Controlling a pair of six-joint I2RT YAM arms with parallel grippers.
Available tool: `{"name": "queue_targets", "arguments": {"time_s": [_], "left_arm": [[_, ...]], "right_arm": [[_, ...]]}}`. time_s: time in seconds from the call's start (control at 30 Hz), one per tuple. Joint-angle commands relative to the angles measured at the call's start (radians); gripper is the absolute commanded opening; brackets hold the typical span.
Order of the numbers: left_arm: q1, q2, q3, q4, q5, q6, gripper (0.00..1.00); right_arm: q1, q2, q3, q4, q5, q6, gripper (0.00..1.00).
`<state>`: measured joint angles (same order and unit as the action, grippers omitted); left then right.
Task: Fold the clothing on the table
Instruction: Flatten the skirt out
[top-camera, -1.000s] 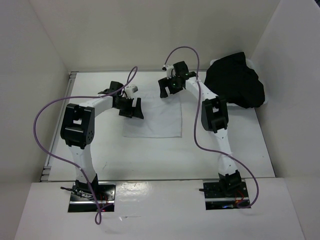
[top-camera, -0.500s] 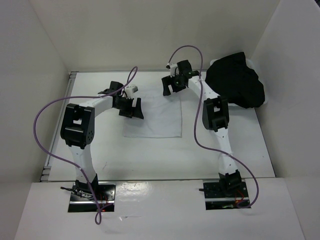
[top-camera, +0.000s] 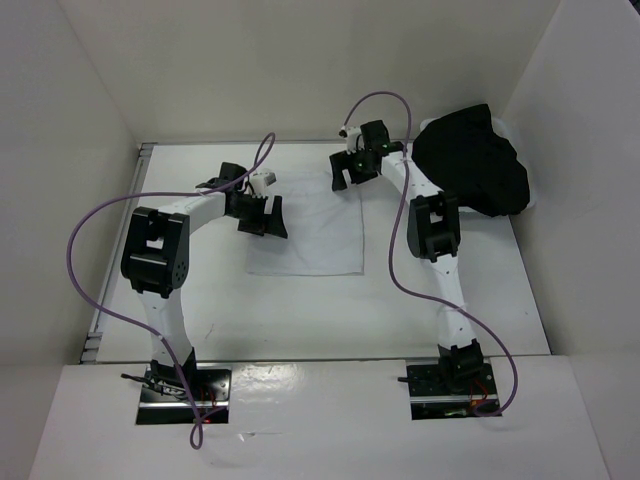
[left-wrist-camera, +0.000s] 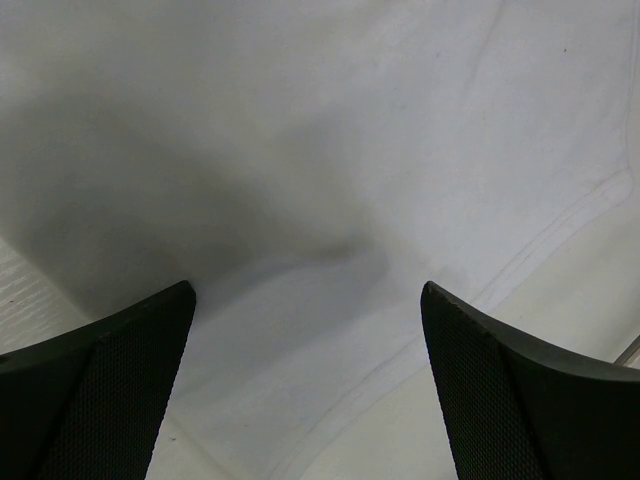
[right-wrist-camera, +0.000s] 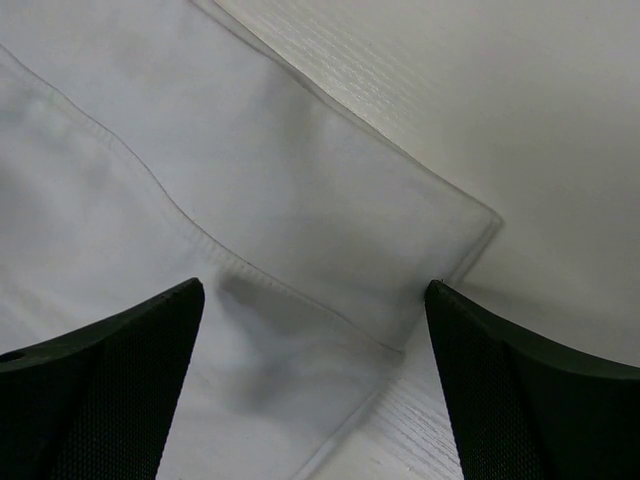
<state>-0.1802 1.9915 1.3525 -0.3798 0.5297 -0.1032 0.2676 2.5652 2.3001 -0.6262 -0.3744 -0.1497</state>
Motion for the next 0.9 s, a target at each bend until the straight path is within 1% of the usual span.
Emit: {"name": "queue_targets", "arguments": {"time_s": [0.0, 0.23, 0.33, 0.6, 0.87], "left_arm": [[-0.012, 0.015, -0.027, -0.084, 0.015, 0.020, 1.00], [-0.012, 0.015, -0.027, -0.084, 0.024, 0.020, 1.00], [-0.012, 0.024, -0.018, -0.084, 0.024, 0.020, 1.00], [-0.012, 0.024, -0.018, -0.084, 0.024, 0.030, 1.00], [-0.012, 0.042, -0.009, -0.093, 0.024, 0.030, 1.00]], "right_arm": [[-0.001, 0.016, 0.050, -0.009, -0.020, 0.006, 0.95], [-0.001, -0.003, 0.094, -0.009, -0.075, 0.035, 0.95], [-0.001, -0.003, 0.107, -0.018, -0.075, 0.035, 0.95], [-0.001, 0.056, 0.125, -0.018, -0.075, 0.035, 0.95], [-0.001, 0.078, 0.134, -0.018, -0.093, 0.035, 0.95]]}}
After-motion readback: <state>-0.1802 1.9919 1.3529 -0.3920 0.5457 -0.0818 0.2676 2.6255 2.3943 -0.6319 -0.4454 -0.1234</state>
